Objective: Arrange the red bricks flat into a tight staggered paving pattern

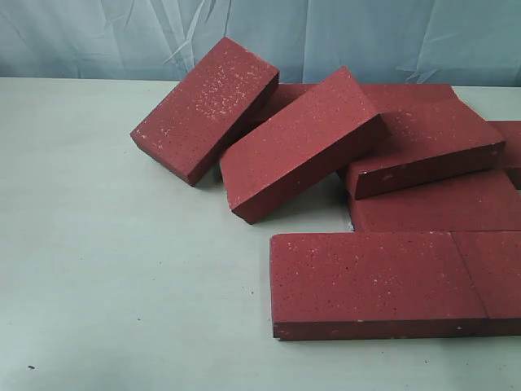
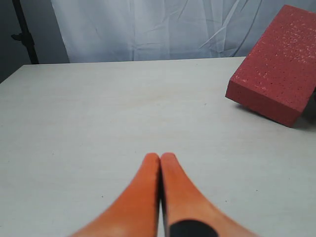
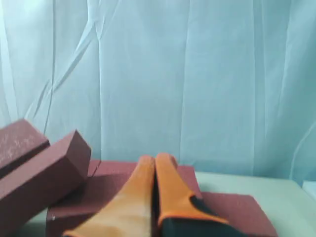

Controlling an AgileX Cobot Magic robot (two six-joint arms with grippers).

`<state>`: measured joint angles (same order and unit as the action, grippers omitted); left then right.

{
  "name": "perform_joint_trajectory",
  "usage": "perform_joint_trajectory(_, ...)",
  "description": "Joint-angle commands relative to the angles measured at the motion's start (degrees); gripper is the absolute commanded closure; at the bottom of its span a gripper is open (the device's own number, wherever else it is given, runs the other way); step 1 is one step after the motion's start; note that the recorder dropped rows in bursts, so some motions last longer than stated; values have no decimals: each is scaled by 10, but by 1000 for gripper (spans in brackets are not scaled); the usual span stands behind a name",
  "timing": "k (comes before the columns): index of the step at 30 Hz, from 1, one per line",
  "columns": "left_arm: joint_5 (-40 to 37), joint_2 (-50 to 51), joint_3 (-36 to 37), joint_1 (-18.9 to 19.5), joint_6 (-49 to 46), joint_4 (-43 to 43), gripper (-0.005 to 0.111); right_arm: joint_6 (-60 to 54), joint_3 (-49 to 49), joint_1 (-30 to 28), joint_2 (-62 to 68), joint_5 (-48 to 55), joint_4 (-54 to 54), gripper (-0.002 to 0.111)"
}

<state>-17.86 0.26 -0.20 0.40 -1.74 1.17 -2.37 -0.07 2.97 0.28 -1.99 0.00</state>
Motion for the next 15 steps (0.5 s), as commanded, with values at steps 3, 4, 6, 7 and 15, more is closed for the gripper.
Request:
perform_joint_trajectory(3,3,-3,2,0,2,1,107,1,1,-3,-3,-108,-4,109)
perform_joint_trajectory(4,3,-3,2,0,2,1,107,1,1,-3,-3,-108,-4,109)
perform_joint_trajectory(6,3,-3,2,0,2,1,107,1,1,-3,-3,-110,0,109)
perform_joint_trajectory(7,3,-3,2,0,2,1,107,1,1,-3,-3,-110,0,109)
perform_joint_trajectory(15,3,-3,2,0,2,1,107,1,1,-3,-3,-119,0,109)
